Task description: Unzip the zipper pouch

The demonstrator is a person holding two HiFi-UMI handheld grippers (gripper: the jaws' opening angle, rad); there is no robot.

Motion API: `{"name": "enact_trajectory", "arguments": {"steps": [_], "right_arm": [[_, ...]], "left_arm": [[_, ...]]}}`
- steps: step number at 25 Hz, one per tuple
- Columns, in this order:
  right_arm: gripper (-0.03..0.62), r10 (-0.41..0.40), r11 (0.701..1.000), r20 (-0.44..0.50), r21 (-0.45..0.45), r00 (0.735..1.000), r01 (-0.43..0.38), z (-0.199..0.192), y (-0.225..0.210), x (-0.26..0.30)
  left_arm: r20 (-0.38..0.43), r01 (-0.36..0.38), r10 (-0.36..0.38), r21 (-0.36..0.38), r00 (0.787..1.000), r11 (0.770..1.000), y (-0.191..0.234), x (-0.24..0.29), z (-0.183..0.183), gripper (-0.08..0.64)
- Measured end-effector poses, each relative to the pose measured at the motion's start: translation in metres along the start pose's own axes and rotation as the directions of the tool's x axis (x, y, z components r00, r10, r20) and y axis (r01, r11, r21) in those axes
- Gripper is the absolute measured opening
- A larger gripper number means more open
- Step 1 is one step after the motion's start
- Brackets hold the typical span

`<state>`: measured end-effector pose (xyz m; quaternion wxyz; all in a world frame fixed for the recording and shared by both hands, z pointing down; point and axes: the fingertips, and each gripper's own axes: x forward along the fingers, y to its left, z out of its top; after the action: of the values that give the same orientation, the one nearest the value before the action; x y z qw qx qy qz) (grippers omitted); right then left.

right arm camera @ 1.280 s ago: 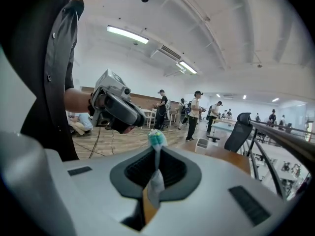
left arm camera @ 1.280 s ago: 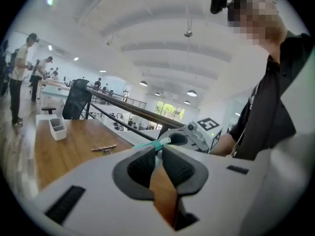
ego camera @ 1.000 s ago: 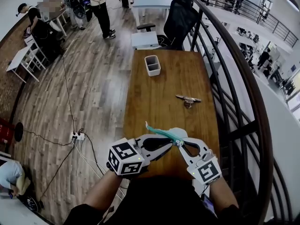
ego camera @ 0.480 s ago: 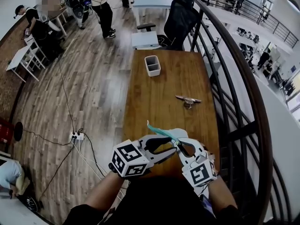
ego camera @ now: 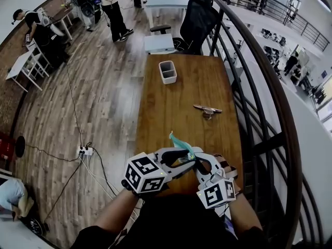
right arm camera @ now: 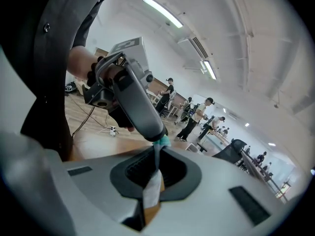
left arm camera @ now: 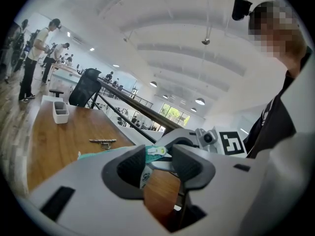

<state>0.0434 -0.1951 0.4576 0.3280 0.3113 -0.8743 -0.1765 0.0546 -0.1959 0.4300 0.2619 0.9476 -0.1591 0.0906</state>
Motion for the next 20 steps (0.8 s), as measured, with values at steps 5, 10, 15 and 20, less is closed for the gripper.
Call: {"name": "enact_trajectory", "arguments": {"steps": [5,10,15,20], "right_arm": [[0.002,0.018,1.000,-0.006,-0.012,1.000,-0.018,-0.002,0.007,0.000],[0.002,0.033,0.998,0.027,0.049,0.999,-0.034,0.002,0.008,-0.003],[0.002,0.029,0.996,0.037,0.081,0.999,-0.032,0.000,0.005,-0.005],[0.002,0.023,0.996,0.032,0.080,0.999,-0.025,-0.003,0.002,-0.007]], "left_arm": [[-0.022,0.010,-0.011,-0.049,1.000,0.999,0.004,-0.002,-0.007,0.140],[-0.022,0.045,-0.046,-0.057,0.999,0.997,0.000,-0.010,-0.005,0.132],[-0.011,0.063,-0.064,-0.067,0.998,0.996,-0.002,-0.013,-0.004,0.101],[-0.001,0.029,-0.029,-0.057,1.000,0.998,0.002,-0.018,-0.002,0.037]]}}
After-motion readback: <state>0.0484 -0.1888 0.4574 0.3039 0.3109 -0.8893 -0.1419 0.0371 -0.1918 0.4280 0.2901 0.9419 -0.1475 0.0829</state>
